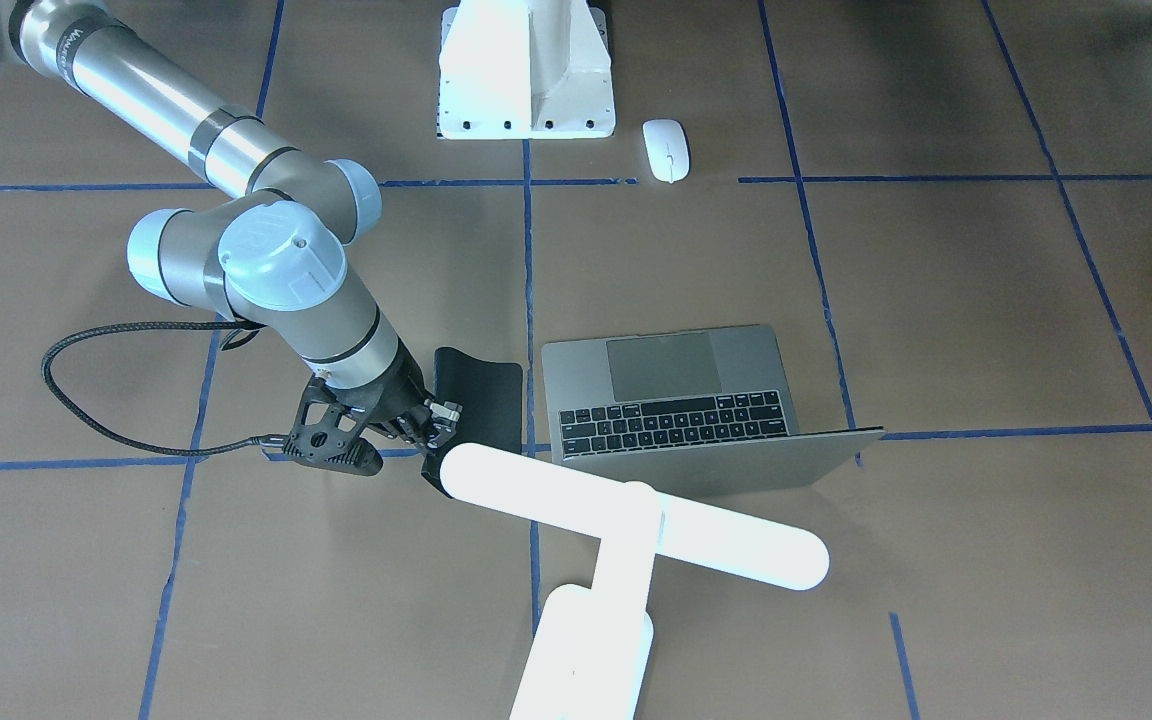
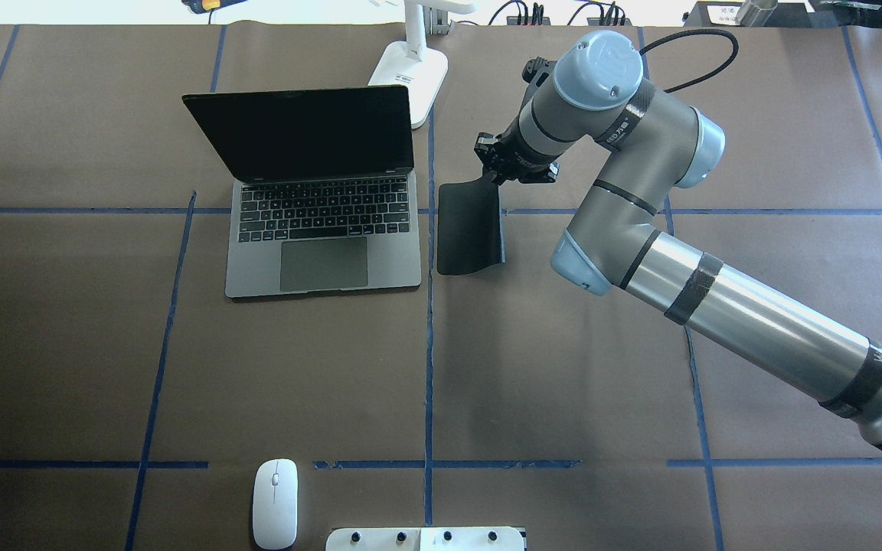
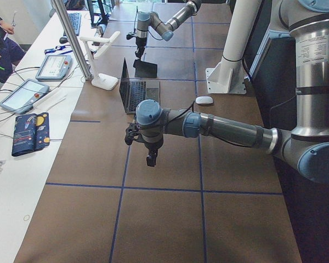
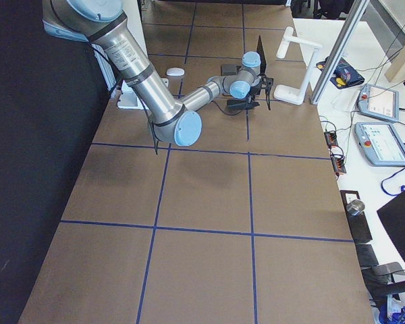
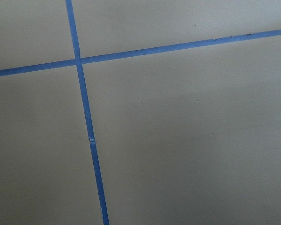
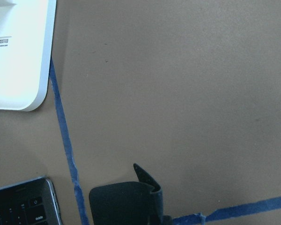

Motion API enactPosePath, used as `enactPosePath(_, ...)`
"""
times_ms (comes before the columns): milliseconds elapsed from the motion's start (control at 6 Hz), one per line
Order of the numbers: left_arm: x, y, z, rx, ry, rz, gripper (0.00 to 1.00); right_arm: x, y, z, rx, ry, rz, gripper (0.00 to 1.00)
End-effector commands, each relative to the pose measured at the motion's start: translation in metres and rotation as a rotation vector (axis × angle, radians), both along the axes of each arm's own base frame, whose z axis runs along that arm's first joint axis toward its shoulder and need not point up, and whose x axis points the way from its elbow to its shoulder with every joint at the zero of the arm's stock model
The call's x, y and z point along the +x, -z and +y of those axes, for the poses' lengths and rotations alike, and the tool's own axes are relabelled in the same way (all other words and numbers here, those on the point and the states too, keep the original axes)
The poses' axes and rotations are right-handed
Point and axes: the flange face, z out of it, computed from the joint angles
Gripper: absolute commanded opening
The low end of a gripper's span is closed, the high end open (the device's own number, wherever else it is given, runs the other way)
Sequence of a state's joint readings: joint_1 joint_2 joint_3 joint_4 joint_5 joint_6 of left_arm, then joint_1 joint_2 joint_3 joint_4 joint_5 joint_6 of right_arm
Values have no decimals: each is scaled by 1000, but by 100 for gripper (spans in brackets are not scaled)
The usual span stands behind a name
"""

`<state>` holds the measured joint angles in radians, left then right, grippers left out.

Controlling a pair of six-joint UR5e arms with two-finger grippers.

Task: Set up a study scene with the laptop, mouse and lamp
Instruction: 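Carry the mouse pad with the right gripper beside the laptop, then release the mouse pad and withdraw the right gripper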

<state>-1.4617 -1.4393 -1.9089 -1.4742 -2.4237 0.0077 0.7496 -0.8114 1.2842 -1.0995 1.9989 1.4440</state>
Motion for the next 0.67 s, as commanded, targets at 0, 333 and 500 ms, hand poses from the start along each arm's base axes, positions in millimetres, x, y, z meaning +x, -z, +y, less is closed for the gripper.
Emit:
enactPosePath(0,0,2,-1,5,0,1,100,0,4,1,-27,-20,-11,99)
enactPosePath(333,4,43,-4,88,-5,9,100,30,-17,-5,52,52,54,100)
enactPosePath(500,4,83,8,171,-9,18,100,64,-19,-4,116,159,169,100)
